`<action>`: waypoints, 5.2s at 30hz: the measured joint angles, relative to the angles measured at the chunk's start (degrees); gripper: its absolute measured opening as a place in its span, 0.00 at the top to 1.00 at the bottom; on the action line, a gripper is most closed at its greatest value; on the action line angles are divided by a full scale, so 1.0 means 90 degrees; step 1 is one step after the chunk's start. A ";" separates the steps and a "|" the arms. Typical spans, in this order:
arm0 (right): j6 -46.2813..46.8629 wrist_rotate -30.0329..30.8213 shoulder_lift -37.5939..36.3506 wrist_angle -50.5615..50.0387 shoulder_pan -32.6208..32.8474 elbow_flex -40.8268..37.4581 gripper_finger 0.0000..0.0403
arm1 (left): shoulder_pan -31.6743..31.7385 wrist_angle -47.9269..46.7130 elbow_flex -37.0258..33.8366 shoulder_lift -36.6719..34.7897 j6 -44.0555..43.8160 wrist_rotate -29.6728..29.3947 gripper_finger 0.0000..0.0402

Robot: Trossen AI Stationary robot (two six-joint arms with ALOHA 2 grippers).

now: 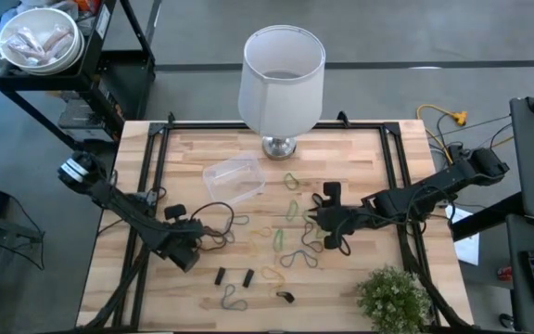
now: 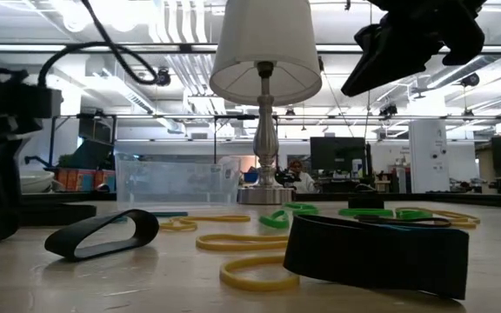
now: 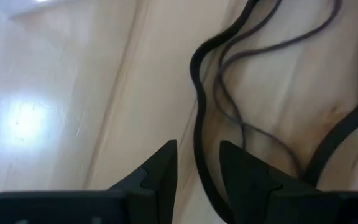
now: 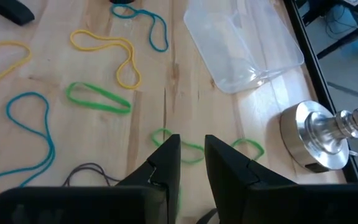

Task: Pick and place rubber bands into bin
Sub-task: Put the black rubber band into the transparent bin

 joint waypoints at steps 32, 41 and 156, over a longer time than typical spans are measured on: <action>0.0751 0.0012 0.0000 0.0177 0.0617 -0.0002 0.83 | -0.0027 -0.0930 0.1510 0.0542 0.1670 -0.1722 1.00; 0.0751 0.0014 0.0000 0.0182 0.0617 -0.0005 0.83 | 0.0003 -0.0901 0.2489 0.0542 0.3424 -0.4322 1.00; 0.2593 -0.0641 0.1700 -0.0143 -0.1625 -0.0544 0.83 | -0.0891 0.1328 0.1155 -0.2037 0.4844 -0.3330 0.73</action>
